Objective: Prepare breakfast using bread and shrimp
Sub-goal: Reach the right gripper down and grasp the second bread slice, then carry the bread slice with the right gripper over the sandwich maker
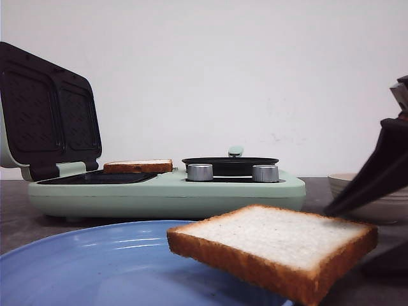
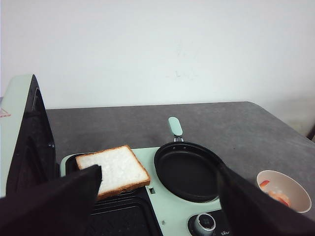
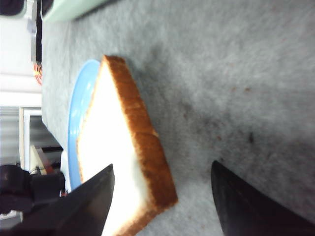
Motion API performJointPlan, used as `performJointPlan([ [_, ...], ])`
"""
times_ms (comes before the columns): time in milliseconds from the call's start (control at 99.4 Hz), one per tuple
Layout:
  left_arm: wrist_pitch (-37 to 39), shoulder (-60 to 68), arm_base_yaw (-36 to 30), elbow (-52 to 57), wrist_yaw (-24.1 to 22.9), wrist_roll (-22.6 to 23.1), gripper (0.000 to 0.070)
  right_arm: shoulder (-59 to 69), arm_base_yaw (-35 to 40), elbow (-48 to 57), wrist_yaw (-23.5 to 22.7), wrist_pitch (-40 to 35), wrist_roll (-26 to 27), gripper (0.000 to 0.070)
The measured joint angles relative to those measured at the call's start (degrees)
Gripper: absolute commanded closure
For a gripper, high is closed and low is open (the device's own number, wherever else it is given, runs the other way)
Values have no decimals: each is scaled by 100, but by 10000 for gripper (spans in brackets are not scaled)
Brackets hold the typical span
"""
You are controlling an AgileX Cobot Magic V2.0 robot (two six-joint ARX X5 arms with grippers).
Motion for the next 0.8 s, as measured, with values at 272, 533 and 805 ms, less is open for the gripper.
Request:
performJointPlan([
  [272, -17, 0, 0, 0, 0, -7, 266, 214, 57, 4, -44, 553, 74, 696],
  [533, -31, 0, -2, 0, 0, -68, 266, 219, 59, 205, -415, 1147, 280, 696],
  [805, -31, -4, 0, 0, 0, -109, 266, 219, 361, 1379, -426, 1156, 339, 696],
])
